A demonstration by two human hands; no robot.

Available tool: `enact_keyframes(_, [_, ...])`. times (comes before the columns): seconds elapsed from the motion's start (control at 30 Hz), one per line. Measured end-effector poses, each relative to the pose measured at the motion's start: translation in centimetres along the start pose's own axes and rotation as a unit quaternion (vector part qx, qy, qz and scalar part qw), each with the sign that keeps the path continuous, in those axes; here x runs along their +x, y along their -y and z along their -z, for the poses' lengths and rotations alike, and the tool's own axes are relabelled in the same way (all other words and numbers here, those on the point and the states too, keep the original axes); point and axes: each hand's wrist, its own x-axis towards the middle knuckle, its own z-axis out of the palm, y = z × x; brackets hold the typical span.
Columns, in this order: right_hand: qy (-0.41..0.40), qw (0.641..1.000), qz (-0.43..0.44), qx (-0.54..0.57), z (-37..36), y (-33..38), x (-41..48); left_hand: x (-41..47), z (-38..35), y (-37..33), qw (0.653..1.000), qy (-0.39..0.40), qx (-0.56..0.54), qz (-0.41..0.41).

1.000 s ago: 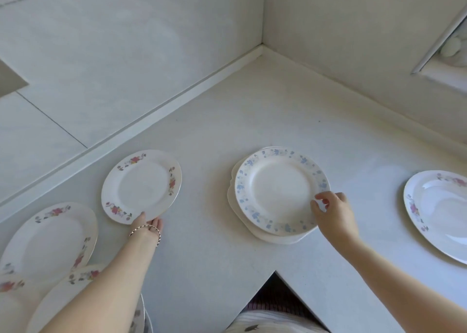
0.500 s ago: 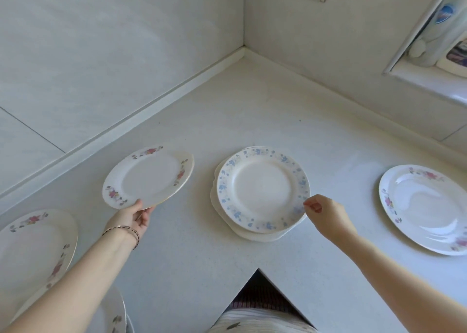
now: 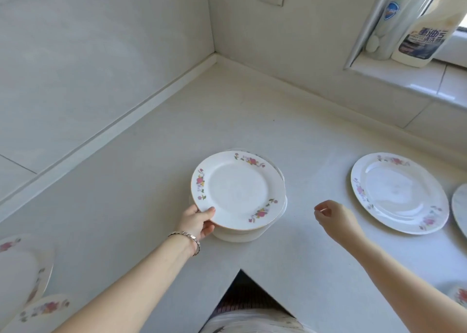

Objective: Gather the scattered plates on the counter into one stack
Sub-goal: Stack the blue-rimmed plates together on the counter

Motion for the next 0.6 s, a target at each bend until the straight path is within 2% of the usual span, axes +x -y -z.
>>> enact_keyframes(0.17, [0.004, 1.000, -0.001, 0.017, 0.5, -0.9, -0.1, 0.7, -0.8, 0.6, 0.999, -0.005, 0.031, 0.004])
enact_keyframes(0.3, [0.019, 1.000, 0.003, 0.010, 0.3, -0.9, -0.2, 1.0, -0.5, 0.7, 0.991, -0.021, 0.135, 0.009])
enact_keyframes(0.43, [0.035, 0.999, 0.016, -0.004, -0.1, -0.5, 0.0, 1.4, -0.4, 0.5, 0.958, -0.032, 0.285, 0.016])
enact_keyframes(0.6, [0.041, 0.998, 0.040, -0.026, -0.5, 0.2, 0.1, 1.5, -0.6, -0.2, 0.909, -0.059, 0.411, 0.029])
